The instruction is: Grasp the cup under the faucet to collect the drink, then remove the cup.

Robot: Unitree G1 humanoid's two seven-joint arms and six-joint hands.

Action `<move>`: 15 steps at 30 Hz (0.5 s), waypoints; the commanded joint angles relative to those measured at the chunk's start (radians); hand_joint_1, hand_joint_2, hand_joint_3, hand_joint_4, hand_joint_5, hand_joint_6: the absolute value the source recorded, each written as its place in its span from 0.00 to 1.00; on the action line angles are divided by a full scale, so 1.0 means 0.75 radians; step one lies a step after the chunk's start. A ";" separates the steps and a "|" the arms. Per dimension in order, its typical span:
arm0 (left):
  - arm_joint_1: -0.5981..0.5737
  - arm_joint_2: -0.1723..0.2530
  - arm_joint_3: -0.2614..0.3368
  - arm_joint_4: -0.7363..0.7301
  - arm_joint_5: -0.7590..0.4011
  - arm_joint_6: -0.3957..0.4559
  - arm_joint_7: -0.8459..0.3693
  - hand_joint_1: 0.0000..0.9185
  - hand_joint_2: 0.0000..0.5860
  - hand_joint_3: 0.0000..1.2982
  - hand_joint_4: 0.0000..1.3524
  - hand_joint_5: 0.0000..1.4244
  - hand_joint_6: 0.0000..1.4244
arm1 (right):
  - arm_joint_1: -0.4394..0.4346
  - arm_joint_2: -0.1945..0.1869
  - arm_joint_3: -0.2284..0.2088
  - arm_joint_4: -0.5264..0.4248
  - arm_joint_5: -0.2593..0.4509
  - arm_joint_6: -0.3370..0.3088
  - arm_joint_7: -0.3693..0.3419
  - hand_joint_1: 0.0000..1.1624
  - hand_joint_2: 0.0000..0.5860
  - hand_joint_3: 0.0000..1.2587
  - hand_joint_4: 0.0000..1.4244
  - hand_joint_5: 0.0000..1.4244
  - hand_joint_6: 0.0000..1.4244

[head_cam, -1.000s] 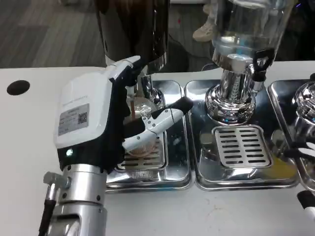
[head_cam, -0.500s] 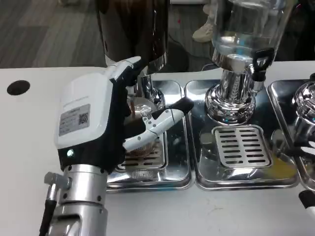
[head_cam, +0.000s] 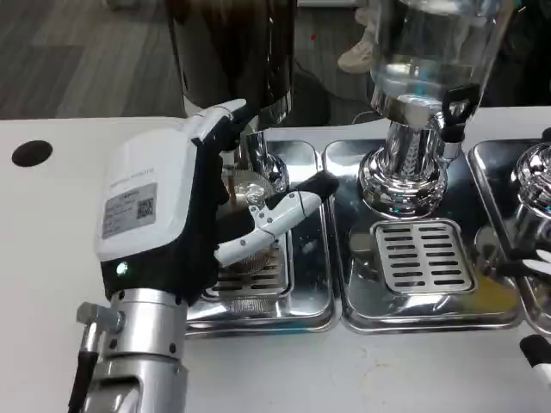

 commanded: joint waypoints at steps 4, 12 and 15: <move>0.056 0.012 -0.036 0.044 -0.008 0.004 -0.080 0.09 0.11 0.27 0.23 0.57 0.67 | 0.009 -0.004 0.001 -0.027 0.010 -0.011 0.001 0.38 0.63 0.21 0.11 0.04 0.00; 0.070 0.009 -0.039 0.039 -0.005 0.001 -0.077 0.09 0.10 0.27 0.23 0.57 0.67 | 0.013 -0.004 0.001 -0.028 0.015 -0.012 0.000 0.38 0.63 0.21 0.11 0.04 0.00; 0.071 0.009 -0.037 0.035 -0.004 -0.001 -0.079 0.08 0.10 0.27 0.23 0.57 0.67 | 0.011 -0.006 0.000 -0.032 0.020 -0.009 0.001 0.38 0.64 0.21 0.11 0.04 0.00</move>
